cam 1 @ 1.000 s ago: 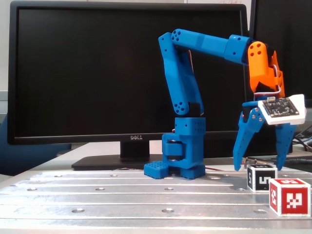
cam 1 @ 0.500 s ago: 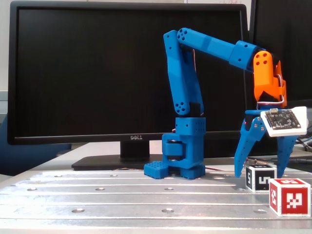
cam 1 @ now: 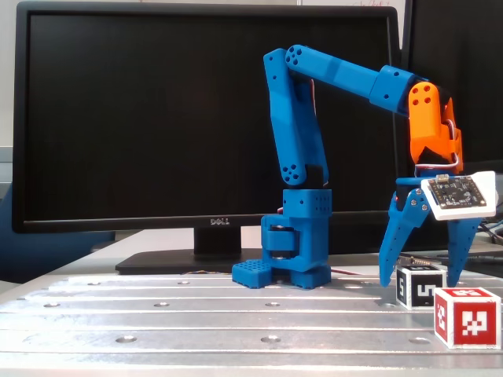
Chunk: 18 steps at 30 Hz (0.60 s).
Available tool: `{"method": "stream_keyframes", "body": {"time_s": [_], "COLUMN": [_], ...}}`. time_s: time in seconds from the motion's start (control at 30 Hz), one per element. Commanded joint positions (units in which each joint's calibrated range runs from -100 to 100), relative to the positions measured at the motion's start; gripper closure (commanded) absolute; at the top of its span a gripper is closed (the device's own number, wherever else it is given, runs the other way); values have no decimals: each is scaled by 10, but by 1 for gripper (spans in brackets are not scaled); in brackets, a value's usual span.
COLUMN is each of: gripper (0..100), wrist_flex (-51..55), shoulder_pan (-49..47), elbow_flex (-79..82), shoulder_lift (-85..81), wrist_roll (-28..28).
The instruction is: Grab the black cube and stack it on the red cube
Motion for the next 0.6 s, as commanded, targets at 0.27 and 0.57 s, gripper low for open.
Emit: {"method": "stream_keyframes", "body": {"time_s": [0.27, 0.57], "gripper": [77, 82], "wrist_flex": [-3, -3], "shoulder_pan": [2, 4], "elbow_flex": [-4, -3], "shoulder_lift": [-2, -2], "wrist_roll": [2, 2]}}
